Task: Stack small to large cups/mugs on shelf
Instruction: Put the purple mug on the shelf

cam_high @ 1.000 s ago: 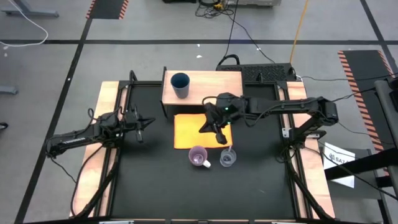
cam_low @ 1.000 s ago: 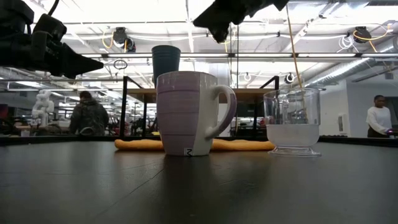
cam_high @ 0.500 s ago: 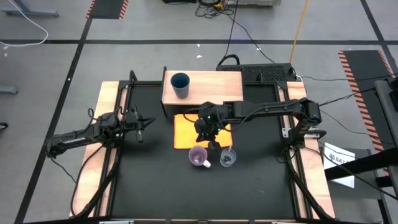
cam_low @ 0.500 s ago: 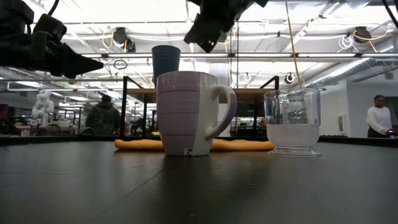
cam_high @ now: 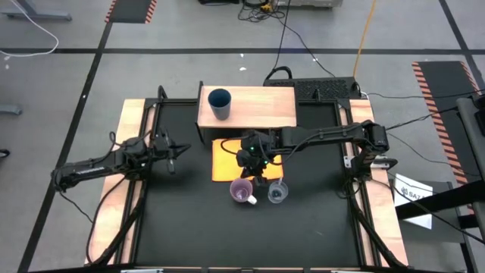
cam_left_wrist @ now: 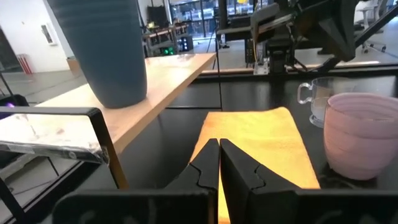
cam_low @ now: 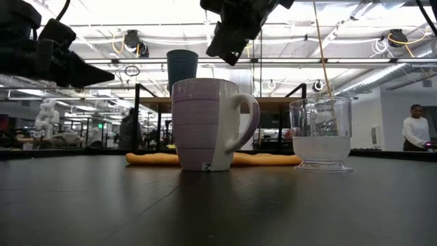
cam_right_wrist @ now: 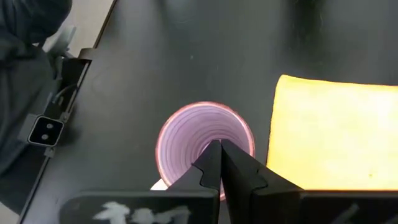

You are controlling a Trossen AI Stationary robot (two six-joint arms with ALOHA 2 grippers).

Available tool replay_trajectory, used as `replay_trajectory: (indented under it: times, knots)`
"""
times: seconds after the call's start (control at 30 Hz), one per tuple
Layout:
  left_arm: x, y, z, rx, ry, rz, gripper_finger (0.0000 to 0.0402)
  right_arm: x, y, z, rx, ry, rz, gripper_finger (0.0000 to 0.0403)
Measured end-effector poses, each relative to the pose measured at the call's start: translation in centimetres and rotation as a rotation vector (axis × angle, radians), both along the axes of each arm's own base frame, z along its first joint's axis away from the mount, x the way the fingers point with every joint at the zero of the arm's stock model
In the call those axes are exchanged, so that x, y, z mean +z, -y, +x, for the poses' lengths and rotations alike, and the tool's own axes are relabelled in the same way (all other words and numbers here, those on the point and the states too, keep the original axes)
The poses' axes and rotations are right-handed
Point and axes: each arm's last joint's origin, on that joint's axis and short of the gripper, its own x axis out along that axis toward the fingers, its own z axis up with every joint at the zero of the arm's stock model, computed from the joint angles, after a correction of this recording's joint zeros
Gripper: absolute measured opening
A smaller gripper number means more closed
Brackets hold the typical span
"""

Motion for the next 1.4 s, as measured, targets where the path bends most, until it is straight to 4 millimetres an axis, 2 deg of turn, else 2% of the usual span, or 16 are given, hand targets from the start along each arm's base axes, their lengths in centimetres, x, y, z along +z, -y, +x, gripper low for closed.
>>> replay_trajectory:
  times: [0.3, 0.57, 0.67, 1.0, 1.17, 1.4]
  knots:
    - [-0.3, -0.1, 0.2, 0.000, -0.036, -0.005, 0.0017, -0.4, -0.5, 0.3, -0.027, -0.019, 0.030, 0.0000]
    - [-0.3, -0.1, 0.2, 0.000, -0.035, -0.009, 0.0017, -1.6, -2.2, 0.9, 0.017, -0.036, 0.007, 0.0000]
    - [-0.3, -0.1, 0.2, 0.000, -0.035, -0.009, 0.0017, -2.2, -2.2, 0.8, -0.002, -0.072, -0.029, 0.0000]
    - [-0.3, -0.1, 0.2, -0.001, -0.036, -0.005, 0.0017, -2.0, -1.9, 0.9, -0.024, -0.041, -0.105, 0.0003]
    - [-0.3, -0.1, 0.2, -0.001, -0.036, -0.005, 0.0017, -1.9, -1.9, 0.9, -0.021, -0.032, -0.106, 0.0031]
    - [-0.3, -0.1, 0.2, -0.001, -0.036, -0.005, 0.0017, -2.1, -1.8, 0.8, -0.021, -0.053, -0.107, 0.0105]
